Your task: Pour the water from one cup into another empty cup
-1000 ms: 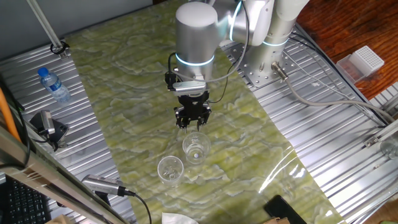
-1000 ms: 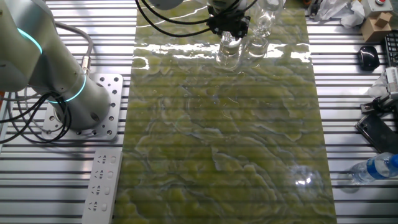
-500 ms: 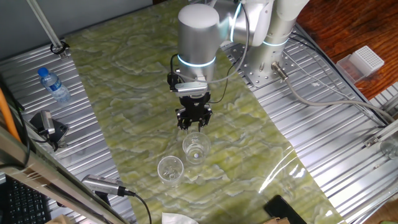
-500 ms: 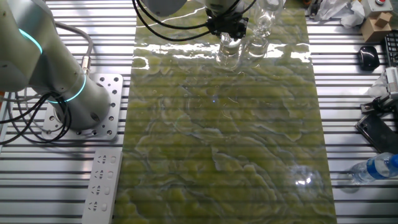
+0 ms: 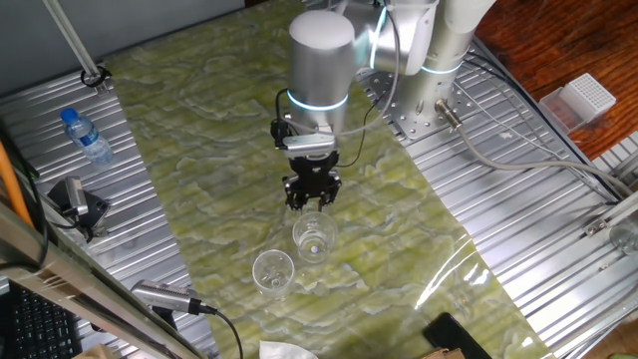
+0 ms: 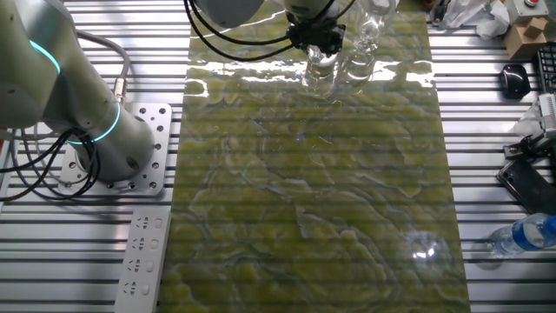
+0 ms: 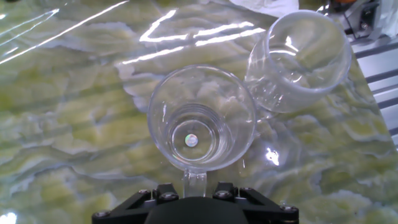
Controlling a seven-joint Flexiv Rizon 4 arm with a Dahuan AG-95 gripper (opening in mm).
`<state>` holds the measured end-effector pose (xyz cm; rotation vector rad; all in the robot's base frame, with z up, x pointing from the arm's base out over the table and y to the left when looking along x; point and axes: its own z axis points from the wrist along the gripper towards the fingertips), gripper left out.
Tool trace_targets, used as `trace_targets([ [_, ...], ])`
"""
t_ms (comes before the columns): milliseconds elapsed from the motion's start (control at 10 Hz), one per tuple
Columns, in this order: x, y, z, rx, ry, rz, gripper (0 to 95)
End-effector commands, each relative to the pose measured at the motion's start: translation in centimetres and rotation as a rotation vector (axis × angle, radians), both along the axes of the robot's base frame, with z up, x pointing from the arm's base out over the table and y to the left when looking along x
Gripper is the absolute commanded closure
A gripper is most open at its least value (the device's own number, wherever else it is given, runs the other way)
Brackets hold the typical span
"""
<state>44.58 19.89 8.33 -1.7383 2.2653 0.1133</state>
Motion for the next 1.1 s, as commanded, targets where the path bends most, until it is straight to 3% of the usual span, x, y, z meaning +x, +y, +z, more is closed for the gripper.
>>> trace_targets([
  [100,0.22,0.08,-0.55,-0.006,-0.024,-0.016,76.0],
  [200,0.22,0.1,-0.56,-0.008,-0.033,-0.018,76.0],
  [300,0.22,0.11,-0.57,-0.008,-0.036,-0.019,95.0],
  [1100,0.3,0.08,-0.29,-0.023,-0.038,-0.018,95.0],
])
